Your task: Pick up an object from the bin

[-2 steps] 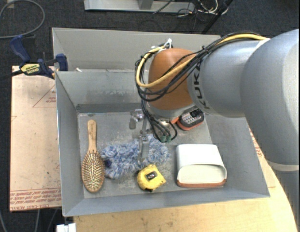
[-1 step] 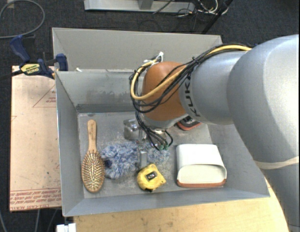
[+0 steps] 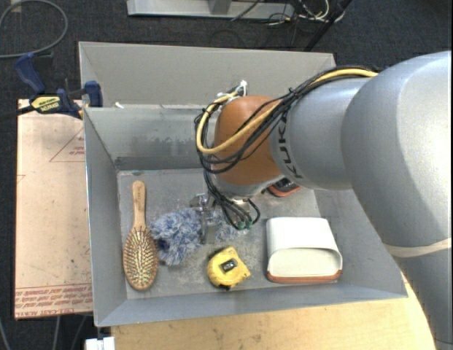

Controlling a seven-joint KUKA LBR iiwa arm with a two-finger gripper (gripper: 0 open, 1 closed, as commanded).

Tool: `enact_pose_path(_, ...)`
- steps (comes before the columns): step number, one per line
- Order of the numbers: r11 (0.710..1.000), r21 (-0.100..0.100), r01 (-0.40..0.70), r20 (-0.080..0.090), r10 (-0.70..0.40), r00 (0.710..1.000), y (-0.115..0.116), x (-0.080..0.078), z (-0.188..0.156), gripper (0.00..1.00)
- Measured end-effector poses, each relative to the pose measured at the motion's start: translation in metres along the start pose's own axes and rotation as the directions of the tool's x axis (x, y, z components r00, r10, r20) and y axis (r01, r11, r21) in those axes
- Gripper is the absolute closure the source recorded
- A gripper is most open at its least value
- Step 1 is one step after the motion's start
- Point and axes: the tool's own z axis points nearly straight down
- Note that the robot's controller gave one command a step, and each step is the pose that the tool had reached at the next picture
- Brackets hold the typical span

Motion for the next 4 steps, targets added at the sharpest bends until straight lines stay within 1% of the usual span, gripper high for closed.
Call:
enact_pose_path(2,1.0,0.0,0.0,-0.001,0.0,1.0,0.0,0.001,-0.003,1.0)
enact_pose_path(4,1.0,0.0,0.0,-0.005,0.0,1.0,0.0,0.002,-0.031,1.0)
